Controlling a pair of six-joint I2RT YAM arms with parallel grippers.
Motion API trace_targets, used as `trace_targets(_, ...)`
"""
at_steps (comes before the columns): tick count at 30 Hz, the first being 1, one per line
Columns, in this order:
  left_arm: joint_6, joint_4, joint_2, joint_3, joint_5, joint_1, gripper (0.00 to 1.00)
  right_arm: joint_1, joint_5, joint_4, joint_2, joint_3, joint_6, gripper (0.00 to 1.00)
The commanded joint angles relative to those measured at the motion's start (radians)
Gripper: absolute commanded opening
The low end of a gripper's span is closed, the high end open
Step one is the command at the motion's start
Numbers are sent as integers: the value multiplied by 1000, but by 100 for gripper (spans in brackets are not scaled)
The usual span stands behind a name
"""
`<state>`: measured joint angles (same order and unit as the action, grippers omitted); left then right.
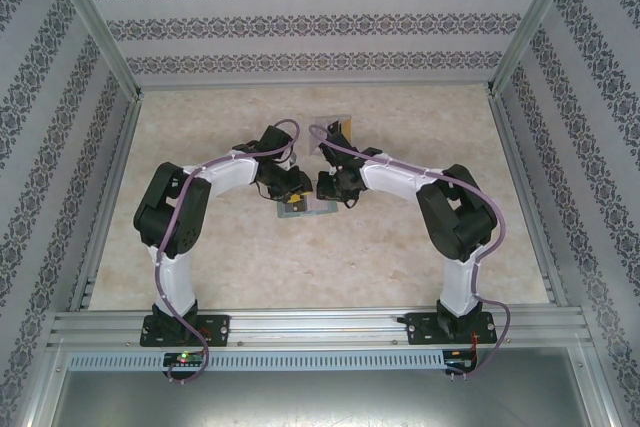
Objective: Take the credit cards out of the card holder
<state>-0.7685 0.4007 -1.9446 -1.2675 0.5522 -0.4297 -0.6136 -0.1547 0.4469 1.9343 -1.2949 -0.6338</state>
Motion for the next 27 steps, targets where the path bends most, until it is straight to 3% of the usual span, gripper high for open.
trace_targets(1,-6,7,-15,-7,1,11,32,-9,15,36,32,-30,19,27)
trace_targets(15,0,-22,-49,16,40,22,35,-6,-86,6,84,-27,21,27)
trace_targets(27,25,-135,1,60,189,42,33,-14,-30,47,103,-44,37,27)
